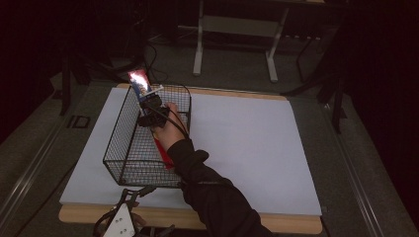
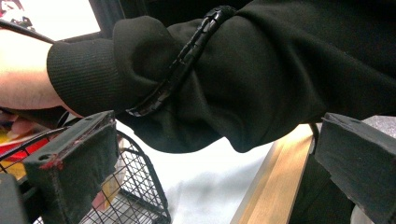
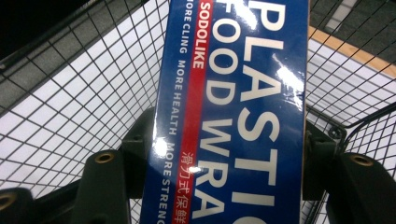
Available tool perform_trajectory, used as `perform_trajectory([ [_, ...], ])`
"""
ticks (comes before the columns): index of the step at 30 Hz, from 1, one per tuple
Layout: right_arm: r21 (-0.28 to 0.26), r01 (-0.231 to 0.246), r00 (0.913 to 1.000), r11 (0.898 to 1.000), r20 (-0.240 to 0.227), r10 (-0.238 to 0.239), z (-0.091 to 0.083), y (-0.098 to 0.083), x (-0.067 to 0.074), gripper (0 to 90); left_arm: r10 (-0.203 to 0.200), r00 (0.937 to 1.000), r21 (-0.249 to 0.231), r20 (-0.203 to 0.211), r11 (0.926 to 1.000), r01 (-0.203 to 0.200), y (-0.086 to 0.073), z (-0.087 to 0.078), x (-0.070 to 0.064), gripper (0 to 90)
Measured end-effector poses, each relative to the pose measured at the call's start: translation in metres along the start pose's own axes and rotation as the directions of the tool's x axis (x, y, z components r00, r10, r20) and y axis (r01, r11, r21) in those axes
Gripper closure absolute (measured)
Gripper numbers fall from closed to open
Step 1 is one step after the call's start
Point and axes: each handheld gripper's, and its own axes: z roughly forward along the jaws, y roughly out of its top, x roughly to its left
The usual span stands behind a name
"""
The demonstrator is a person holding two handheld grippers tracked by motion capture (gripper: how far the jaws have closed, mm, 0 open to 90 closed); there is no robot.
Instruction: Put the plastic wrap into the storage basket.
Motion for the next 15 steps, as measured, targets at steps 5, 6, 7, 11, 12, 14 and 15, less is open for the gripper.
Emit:
perform_trajectory([
  [5, -0.005, -0.010, 0.9999, 1.000, -0.012, 0.010, 0.0011, -0.0056, 0.0003, 38.3, -0.001, 1.0000, 0.001, 0.001, 1.0000, 0.001, -0.0001, 0.0001, 0.0000, 0.1],
  [6, -0.007, -0.014, 0.9998, 1.000, -0.015, 0.014, 0.0008, -0.0060, 0.0002, 38.3, 0.001, 1.0000, 0.002, 0.001, 1.0000, -0.001, -0.0001, 0.0003, -0.0001, 0.1],
  [7, -0.006, -0.012, 0.9999, 1.000, -0.011, 0.012, 0.0009, -0.0059, 0.0006, 38.4, 0.002, 1.0000, 0.003, 0.001, 1.0000, -0.002, -0.0001, 0.0004, -0.0003, 0.1],
  [11, 0.003, -0.008, 0.9998, 1.000, -0.016, 0.008, 0.0012, -0.0048, -0.0005, 38.2, 0.000, 1.0000, 0.001, 0.002, 1.0000, 0.000, 0.0000, 0.0002, -0.0002, 0.1],
  [12, 0.005, -0.013, 0.9997, 1.000, -0.021, 0.013, 0.0012, -0.0047, -0.0009, 38.2, 0.001, 1.0000, 0.002, 0.001, 1.0000, -0.001, -0.0001, 0.0003, -0.0001, 0.1],
  [14, 0.014, -0.014, 0.9997, 1.000, -0.021, 0.014, 0.0016, -0.0040, -0.0005, 38.1, 0.000, 1.0000, 0.003, 0.002, 1.0000, 0.000, -0.0002, 0.0006, -0.0001, 0.1],
  [15, 0.018, -0.011, 0.9997, 1.000, -0.020, 0.011, 0.0019, -0.0035, -0.0006, 38.0, 0.002, 1.0000, 0.005, 0.003, 1.0000, -0.002, -0.0001, 0.0007, -0.0002, 0.1],
])
